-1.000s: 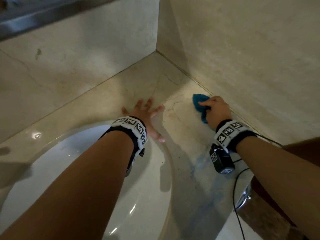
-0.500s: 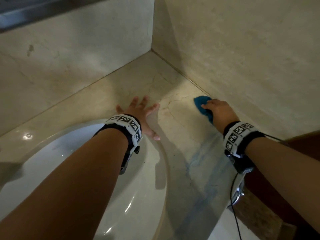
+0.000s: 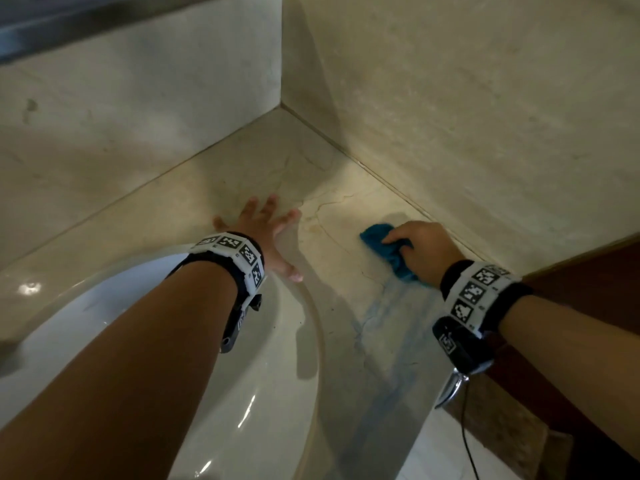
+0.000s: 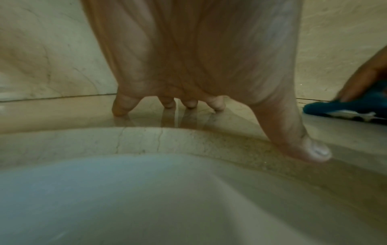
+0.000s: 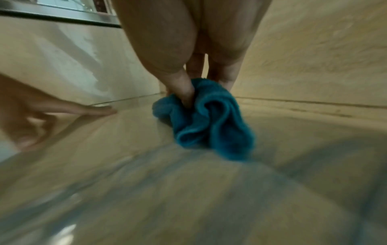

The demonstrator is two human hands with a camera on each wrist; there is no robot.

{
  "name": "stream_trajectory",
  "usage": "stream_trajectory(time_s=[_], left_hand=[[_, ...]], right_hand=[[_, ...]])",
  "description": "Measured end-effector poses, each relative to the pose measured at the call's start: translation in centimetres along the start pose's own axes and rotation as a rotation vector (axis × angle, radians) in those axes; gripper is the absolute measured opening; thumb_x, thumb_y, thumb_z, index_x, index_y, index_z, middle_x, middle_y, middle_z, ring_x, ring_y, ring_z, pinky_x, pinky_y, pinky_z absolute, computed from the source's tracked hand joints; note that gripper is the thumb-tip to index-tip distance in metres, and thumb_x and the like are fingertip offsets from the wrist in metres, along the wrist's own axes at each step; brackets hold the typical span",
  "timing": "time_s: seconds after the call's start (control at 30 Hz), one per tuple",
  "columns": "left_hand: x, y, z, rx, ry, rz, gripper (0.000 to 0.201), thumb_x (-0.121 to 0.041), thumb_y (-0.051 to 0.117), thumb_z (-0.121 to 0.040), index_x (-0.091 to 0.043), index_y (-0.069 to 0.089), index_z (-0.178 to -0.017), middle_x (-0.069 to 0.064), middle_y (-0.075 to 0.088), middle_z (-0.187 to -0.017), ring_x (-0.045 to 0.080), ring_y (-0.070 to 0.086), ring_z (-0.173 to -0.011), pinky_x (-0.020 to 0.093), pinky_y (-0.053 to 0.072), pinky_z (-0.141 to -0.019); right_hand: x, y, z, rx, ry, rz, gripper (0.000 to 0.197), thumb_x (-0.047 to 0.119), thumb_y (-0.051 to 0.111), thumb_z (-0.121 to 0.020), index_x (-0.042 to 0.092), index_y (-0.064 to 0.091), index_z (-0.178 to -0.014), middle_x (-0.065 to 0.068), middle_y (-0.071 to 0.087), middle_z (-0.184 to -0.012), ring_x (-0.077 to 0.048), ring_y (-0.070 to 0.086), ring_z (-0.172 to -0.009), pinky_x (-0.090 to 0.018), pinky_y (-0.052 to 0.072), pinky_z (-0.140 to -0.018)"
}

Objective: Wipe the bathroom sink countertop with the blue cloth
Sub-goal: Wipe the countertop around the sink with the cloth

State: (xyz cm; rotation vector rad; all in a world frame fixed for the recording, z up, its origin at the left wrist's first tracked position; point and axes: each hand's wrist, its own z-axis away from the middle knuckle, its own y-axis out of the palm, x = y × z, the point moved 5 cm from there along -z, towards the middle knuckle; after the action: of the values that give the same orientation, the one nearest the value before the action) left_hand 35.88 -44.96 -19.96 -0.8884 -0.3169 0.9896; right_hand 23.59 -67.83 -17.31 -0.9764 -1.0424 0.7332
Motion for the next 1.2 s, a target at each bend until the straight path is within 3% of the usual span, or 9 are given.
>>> stream_trajectory(time_s=[0.13, 0.27, 0.37, 0.53, 0.73, 0.87, 1.03, 1.13, 1.2], left_hand=[[0.0, 0.0, 0.0, 0.013, -0.001, 0.009, 0.120, -0.073, 0.069, -0.057, -0.052, -0.015, -0.140, -0.012, -0.033, -0.150, 0.022, -0.024, -0.142, 0.069, -0.001, -0.107], [0.0, 0.1, 0.0, 0.007, 0.002, 0.000, 0.120, -0.073, 0.068, -0.057, -0.052, -0.015, -0.140, -0.012, -0.033, -0.150, 0.022, -0.024, -0.142, 0.069, -0.001, -0.106], [0.0, 0.0, 0.1, 0.007, 0.001, 0.006, 0.119, -0.073, 0.069, -0.057, -0.053, -0.014, -0.140, -0.013, -0.033, -0.150, 0.022, -0.024, -0.142, 0.069, -0.001, -0.107], [0.0, 0.0, 0.0, -0.008, -0.005, -0.008, 0.119, -0.073, 0.068, -0.057, -0.052, -0.014, -0.140, -0.012, -0.031, -0.151, 0.023, -0.021, -0.143, 0.069, 0.002, -0.108], [0.1, 0.1, -0.2, -0.002, -0.002, -0.013, 0.120, -0.074, 0.068, -0.056, -0.052, -0.014, -0.140, -0.012, -0.032, -0.151, 0.022, -0.022, -0.143, 0.070, 0.001, -0.107], [0.1, 0.3, -0.4, 0.006, 0.001, -0.009, 0.120, -0.075, 0.068, -0.055, -0.052, -0.014, -0.140, -0.011, -0.033, -0.151, 0.024, -0.024, -0.142, 0.071, 0.000, -0.106], [0.2, 0.2, -0.4, 0.000, 0.002, -0.008, 0.120, -0.074, 0.068, -0.056, -0.052, -0.015, -0.140, -0.012, -0.033, -0.151, 0.024, -0.022, -0.142, 0.071, 0.001, -0.107], [0.1, 0.3, -0.5, -0.015, -0.005, -0.037, 0.120, -0.075, 0.067, -0.056, -0.050, -0.015, -0.141, -0.012, -0.030, -0.152, 0.024, -0.019, -0.143, 0.071, 0.006, -0.106], [0.1, 0.3, -0.5, -0.021, -0.008, -0.034, 0.121, -0.075, 0.068, -0.055, -0.051, -0.014, -0.141, -0.013, -0.029, -0.152, 0.024, -0.019, -0.144, 0.071, 0.007, -0.106]], right_hand=[[-2.7, -2.0, -2.3, -0.082, 0.084, 0.144, 0.040, 0.000, 0.044, -0.088, 0.011, 0.059, -0.123, -0.015, 0.055, -0.128, -0.033, 0.048, -0.120, -0.037, 0.037, -0.100], [-2.6, 0.3, -2.0, -0.089, 0.124, 0.122, 0.039, 0.001, 0.052, -0.088, 0.007, 0.055, -0.127, -0.019, 0.049, -0.135, -0.034, 0.047, -0.124, -0.030, 0.031, -0.107], [0.2, 1.4, -0.7, -0.103, 0.010, 0.093, 0.038, -0.003, 0.055, -0.082, 0.004, 0.061, -0.118, -0.022, 0.056, -0.125, -0.038, 0.054, -0.113, -0.033, 0.039, -0.100], [2.6, 2.9, 2.0, 0.048, -0.151, 0.075, 0.033, -0.004, 0.057, -0.082, 0.004, 0.066, -0.112, -0.021, 0.060, -0.115, -0.037, 0.057, -0.103, -0.032, 0.042, -0.093], [-3.2, -0.9, -0.7, -0.097, 0.160, 0.120, 0.034, 0.005, 0.047, -0.088, 0.014, 0.063, -0.117, -0.018, 0.056, -0.119, -0.034, 0.051, -0.110, -0.032, 0.039, -0.089], [-3.9, -0.4, -0.5, -0.139, 0.249, 0.054, 0.032, 0.005, 0.048, -0.088, 0.008, 0.061, -0.118, -0.020, 0.054, -0.121, -0.036, 0.051, -0.111, -0.032, 0.039, -0.091], [1.0, 2.6, 1.9, -0.086, 0.009, 0.007, 0.031, -0.005, 0.050, -0.083, 0.003, 0.066, -0.108, -0.023, 0.056, -0.107, -0.036, 0.054, -0.098, -0.026, 0.035, -0.080], [3.3, 4.1, 3.9, -0.050, -0.130, -0.063, 0.028, -0.005, 0.049, -0.081, 0.000, 0.069, -0.100, -0.024, 0.059, -0.096, -0.040, 0.057, -0.085, -0.030, 0.039, -0.077], [3.2, 4.0, 4.0, -0.001, -0.147, -0.080, 0.028, -0.006, 0.050, -0.082, 0.001, 0.069, -0.102, -0.023, 0.059, -0.095, -0.039, 0.057, -0.086, -0.032, 0.041, -0.079]])
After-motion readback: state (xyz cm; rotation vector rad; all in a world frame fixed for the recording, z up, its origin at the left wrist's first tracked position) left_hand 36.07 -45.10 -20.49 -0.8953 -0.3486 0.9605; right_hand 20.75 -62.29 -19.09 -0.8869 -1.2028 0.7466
